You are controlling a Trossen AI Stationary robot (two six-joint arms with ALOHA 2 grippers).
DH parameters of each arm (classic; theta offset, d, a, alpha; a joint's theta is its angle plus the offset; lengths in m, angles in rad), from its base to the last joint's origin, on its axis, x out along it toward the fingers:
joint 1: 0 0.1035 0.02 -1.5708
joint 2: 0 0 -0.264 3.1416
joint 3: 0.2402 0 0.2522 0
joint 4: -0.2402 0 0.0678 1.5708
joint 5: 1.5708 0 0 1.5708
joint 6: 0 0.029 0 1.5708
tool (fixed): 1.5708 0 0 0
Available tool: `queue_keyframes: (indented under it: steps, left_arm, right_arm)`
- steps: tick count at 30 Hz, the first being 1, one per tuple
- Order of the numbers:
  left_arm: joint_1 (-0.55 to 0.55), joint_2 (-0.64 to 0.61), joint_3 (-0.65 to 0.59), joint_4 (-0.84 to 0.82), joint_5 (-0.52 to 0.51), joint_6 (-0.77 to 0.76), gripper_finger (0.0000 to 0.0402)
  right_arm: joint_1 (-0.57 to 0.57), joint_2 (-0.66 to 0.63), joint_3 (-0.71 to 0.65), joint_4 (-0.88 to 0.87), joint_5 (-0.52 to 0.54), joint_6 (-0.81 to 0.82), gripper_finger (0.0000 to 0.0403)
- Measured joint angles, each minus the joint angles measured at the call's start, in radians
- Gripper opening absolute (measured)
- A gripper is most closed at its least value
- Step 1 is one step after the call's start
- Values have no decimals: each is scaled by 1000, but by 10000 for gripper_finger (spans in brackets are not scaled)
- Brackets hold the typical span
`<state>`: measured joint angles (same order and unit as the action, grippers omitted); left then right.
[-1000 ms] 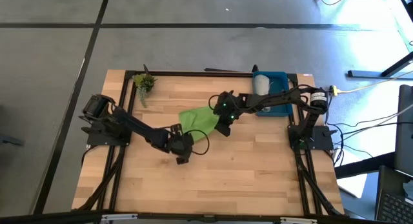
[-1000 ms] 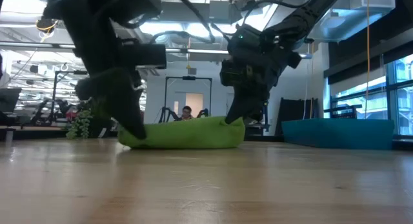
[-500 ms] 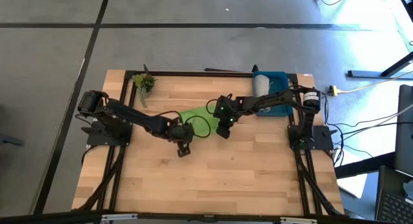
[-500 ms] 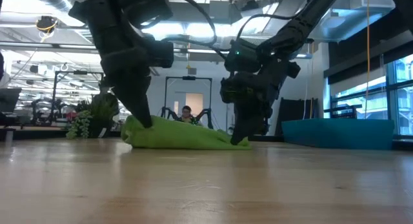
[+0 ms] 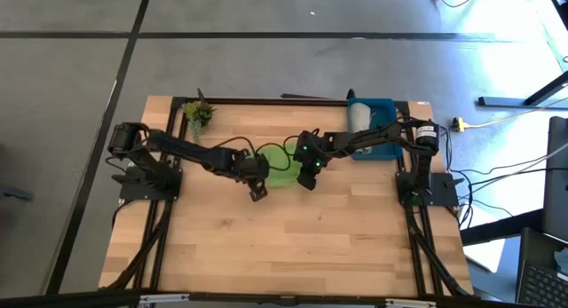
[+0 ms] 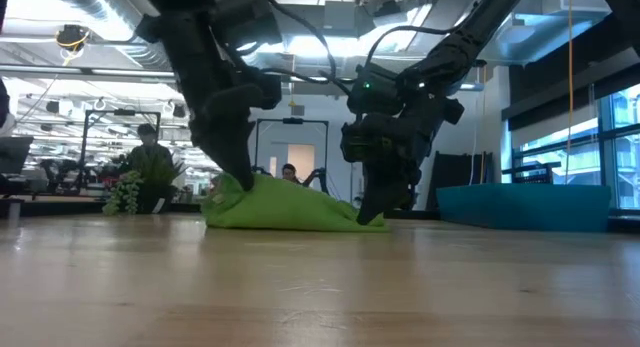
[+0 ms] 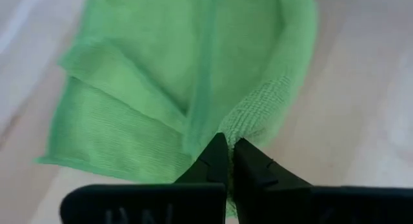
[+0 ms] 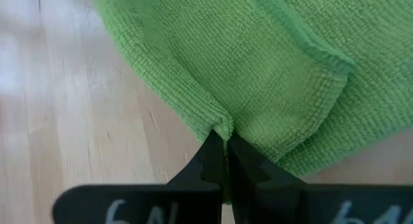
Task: Roll microfiber towels into tight, uniform cylinder then place into a basket
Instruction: Roll the green towel
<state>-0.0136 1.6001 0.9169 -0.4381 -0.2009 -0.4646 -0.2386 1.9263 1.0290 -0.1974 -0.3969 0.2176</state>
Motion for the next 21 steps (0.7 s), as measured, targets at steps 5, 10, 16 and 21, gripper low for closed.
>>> queue_keyframes:
  steps: [5,10,16,21]
  left_arm:
    - [50,12,3,-2,-6,-5,0]
    - [86,46,2,-7,-6,-5,0]
    - [111,98,2,-2,-6,-4,0]
    - [109,134,4,-2,-8,-4,0]
  right_arm:
    - [0,1,0,0,-6,-12,6]
    - [0,2,-1,0,-6,-13,6]
    - [0,3,-1,0,-7,-16,6]
    - [-5,9,13,-9,-99,-17,6]
